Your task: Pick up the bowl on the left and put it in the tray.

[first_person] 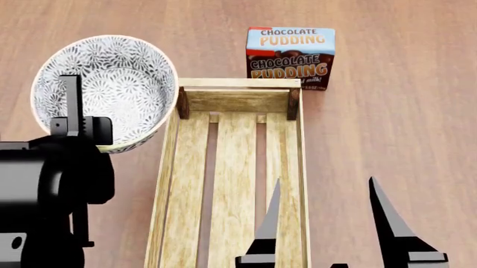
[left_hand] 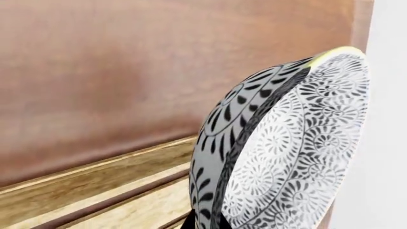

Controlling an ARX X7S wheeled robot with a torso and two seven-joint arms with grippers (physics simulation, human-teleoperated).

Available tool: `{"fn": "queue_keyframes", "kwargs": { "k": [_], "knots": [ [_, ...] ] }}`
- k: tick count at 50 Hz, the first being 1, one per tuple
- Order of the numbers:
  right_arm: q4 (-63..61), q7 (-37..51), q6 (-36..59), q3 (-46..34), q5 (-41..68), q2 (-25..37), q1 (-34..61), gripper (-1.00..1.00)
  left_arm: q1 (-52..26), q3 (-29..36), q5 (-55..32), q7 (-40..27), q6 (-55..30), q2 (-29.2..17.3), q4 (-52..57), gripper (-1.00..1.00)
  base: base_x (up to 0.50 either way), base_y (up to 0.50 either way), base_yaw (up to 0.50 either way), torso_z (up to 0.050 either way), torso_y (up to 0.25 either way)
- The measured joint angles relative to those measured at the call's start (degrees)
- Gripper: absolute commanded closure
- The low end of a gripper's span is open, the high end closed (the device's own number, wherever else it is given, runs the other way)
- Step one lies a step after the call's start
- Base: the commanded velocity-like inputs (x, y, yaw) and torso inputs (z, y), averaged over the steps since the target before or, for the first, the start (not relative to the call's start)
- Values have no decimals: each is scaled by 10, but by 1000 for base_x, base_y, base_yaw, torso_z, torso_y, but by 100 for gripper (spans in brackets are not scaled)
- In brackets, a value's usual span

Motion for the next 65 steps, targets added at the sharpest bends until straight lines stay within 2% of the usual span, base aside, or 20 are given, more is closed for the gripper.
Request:
{"fn": "queue_keyframes", "kwargs": {
  "k": [20, 27, 35, 52, 65],
  "knots": [
    [1, 3, -1, -4, 1, 2, 2, -100, -5, 115, -24, 0, 116, 2, -21, 100, 0, 0, 0, 0, 0],
    [1, 4, -2, -4, 2, 3, 2, -100, -43, 217, -79, 0, 214, -15, -29, 100, 0, 0, 0, 0, 1],
    [0, 6, -2, -4, 4, 5, 2, -100, -59, 281, -110, 0, 270, -10, -34, 100, 0, 0, 0, 0, 0],
    [-4, 9, -4, 1, 10, 9, 1, -100, -53, 327, -152, 6, 308, 0, -12, 100, 0, 0, 0, 0, 1],
    [-6, 12, -6, 5, 14, 12, 0, -100, -48, 345, -237, 75, 315, 1, -26, 100, 0, 0, 0, 0, 0]
  ]
}}
